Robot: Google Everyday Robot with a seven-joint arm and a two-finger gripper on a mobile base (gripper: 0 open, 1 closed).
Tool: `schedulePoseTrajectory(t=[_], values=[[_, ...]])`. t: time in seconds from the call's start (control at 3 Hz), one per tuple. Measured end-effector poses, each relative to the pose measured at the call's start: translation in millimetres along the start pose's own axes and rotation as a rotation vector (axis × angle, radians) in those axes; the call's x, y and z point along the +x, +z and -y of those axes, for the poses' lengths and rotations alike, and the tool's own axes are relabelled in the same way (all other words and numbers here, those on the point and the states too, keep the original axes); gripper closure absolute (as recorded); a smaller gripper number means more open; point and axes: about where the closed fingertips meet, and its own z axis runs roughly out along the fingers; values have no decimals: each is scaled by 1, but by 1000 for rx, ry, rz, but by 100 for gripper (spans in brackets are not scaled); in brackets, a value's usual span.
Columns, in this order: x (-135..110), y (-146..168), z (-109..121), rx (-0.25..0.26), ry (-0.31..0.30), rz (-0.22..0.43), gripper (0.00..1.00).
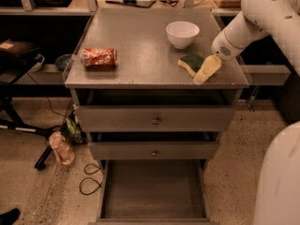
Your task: Place sponge into bottom drawer
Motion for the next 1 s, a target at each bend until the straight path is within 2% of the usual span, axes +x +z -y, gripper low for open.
schedulePoseTrajectory(t=[0.33, 1.0], values=[[0, 0, 0, -1, 0, 0, 19], [0, 0, 0, -1, 0, -1, 66]])
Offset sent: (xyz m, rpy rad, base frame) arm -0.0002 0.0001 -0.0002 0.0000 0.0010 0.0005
